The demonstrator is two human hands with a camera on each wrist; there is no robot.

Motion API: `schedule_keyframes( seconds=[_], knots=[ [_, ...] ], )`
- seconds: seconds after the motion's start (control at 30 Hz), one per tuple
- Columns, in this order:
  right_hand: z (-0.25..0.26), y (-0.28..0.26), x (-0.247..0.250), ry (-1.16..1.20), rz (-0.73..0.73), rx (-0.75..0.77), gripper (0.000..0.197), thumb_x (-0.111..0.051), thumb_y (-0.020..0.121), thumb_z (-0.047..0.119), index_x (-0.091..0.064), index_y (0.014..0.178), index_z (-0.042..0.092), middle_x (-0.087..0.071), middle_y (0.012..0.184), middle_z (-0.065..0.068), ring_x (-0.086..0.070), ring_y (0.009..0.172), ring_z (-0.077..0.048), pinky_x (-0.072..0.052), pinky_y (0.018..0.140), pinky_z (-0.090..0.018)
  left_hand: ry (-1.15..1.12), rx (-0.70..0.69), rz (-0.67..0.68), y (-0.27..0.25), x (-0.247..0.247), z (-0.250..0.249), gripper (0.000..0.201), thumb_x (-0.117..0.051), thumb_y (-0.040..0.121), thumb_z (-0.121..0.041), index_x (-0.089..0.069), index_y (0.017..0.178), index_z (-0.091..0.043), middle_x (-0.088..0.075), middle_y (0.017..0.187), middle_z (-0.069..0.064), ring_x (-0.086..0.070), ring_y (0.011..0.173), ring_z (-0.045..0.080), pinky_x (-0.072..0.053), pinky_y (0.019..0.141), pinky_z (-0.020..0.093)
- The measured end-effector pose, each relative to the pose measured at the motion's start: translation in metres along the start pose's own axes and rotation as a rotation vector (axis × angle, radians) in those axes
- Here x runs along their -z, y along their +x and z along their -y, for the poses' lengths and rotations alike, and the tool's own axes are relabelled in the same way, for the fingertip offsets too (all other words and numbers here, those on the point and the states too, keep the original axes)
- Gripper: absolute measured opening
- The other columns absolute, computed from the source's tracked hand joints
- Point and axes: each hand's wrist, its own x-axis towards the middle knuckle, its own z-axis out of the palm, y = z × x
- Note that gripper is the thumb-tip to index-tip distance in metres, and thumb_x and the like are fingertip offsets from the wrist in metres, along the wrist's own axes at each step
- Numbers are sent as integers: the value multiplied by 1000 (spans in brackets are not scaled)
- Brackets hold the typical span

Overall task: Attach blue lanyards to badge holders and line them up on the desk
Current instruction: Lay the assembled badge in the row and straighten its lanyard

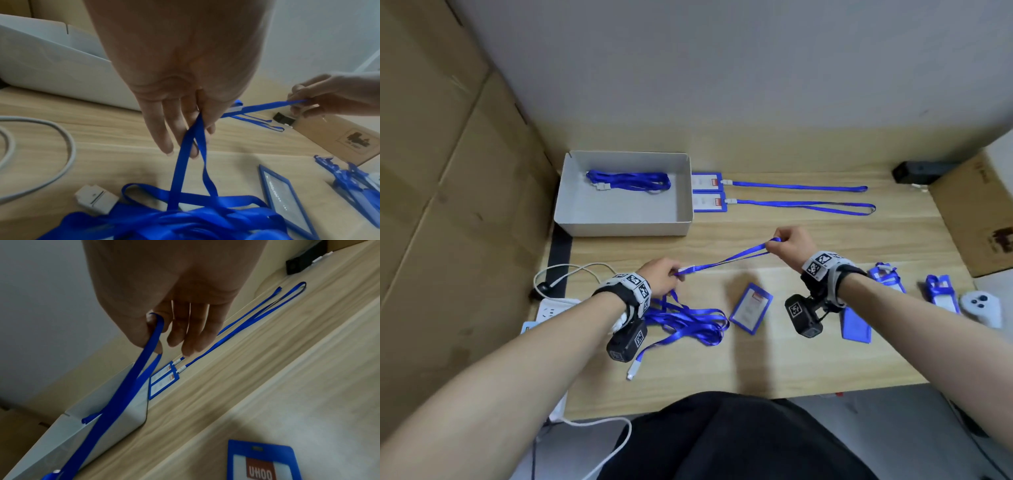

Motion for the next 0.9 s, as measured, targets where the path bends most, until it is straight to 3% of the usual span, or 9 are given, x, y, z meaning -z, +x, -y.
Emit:
schedule_keyframes(
  seconds=[0.07, 0.13, 0.2, 0.27, 0.4, 0.47, 0.57, 0.7, 0.9],
  knots=[
    [-8, 9, 4, 50, -31, 5, 20, -65, 67, 17, -49, 54, 17, -50, 52, -3, -44, 54, -20, -35, 55, -27, 8, 63, -36, 1, 0, 1, 28, -49, 87, -6, -70, 98, -21, -65, 79, 1, -57, 70, 22, -43, 64, 26],
    [-21, 23, 11, 106, -38, -3, 19, -63, 65, 18, -50, 52, 18, -59, 54, -4, -52, 56, -21, -42, 58, -31, -41, 119, -47, 7, -5, -2, 28, -45, 89, -7, -68, 98, -20, -70, 75, 1, -58, 63, 21, -49, 66, 28],
    [-35, 34, 16, 153, -6, -45, 24, -65, 75, 12, -50, 57, 17, -65, 59, -9, -61, 59, -24, -48, 60, -35, -47, 161, -28, 9, -14, -7, 27, -43, 92, -10, -68, 96, -19, -71, 71, -2, -60, 62, 19, -52, 69, 28],
    [-51, 43, 19, 184, 23, -90, 27, -65, 82, 10, -49, 61, 15, -64, 64, -14, -63, 59, -26, -48, 58, -32, -43, 179, 3, 7, -22, -13, 24, -46, 95, -14, -68, 93, -21, -70, 71, -3, -66, 71, 23, -52, 75, 30],
    [-87, 61, 22, 143, 76, -150, 27, -71, 80, 19, -53, 59, 14, -62, 57, -9, -56, 56, -24, -48, 59, -36, -32, 204, 16, 9, -37, -24, 32, -51, 93, -23, -59, 63, -23, -63, 67, 9, -54, 64, 24, -49, 71, 37],
    [-102, 69, 24, 107, 94, -165, 29, -73, 77, 24, -53, 57, 17, -61, 52, -5, -54, 56, -23, -47, 60, -35, -48, 233, -15, 11, -43, -32, 28, -52, 92, -28, -62, 68, -18, -66, 72, 14, -51, 62, 22, -50, 71, 40],
    [-116, 77, 26, 48, 109, -156, 30, -78, 74, 26, -53, 59, 17, -60, 57, -4, -52, 57, -23, -43, 59, -31, -91, 236, -62, 16, -52, -43, 27, -52, 95, -29, -69, 83, -11, -66, 73, 10, -53, 67, 23, -45, 68, 34],
    [-127, 81, 28, -43, 110, -121, 26, -77, 75, 17, -54, 63, 18, -61, 69, -4, -54, 65, -21, -40, 61, -26, -225, 236, -93, 20, -60, -51, 27, -45, 99, -17, -70, 89, -12, -74, 90, 5, -69, 88, 25, -53, 87, 37],
    [-136, 91, 34, -34, 47, -166, 28, -72, 73, 10, -50, 57, 17, -57, 63, -2, -53, 65, -24, -41, 54, -27, -216, 338, -190, 15, -51, -47, 27, -45, 96, -17, -62, 75, -22, -62, 53, 1, -66, 61, 26, -52, 69, 33]
  ],
)
